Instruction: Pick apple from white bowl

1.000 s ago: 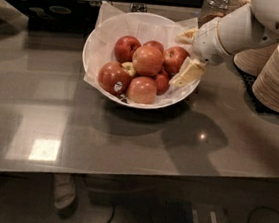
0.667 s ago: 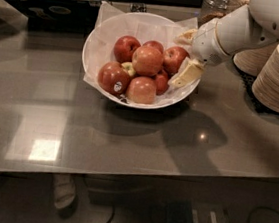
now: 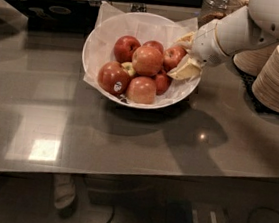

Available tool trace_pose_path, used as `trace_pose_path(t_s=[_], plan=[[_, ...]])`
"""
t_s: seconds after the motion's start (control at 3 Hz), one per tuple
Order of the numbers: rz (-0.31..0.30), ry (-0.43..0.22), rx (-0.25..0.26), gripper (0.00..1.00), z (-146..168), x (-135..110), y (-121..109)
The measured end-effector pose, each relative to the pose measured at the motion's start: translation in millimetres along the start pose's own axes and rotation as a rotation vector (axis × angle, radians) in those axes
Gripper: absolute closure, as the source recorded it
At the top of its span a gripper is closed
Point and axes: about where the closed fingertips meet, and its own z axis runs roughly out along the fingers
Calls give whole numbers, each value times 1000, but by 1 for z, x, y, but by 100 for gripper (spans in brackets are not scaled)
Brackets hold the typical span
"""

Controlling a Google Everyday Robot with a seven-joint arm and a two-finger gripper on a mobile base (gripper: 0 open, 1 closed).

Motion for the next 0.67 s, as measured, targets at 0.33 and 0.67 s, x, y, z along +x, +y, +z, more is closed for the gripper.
trace_pose_path(t_s=[0.33,0.67], plan=[[0,0,0,89,0,0,0],[0,-1,0,100,0,0,0]])
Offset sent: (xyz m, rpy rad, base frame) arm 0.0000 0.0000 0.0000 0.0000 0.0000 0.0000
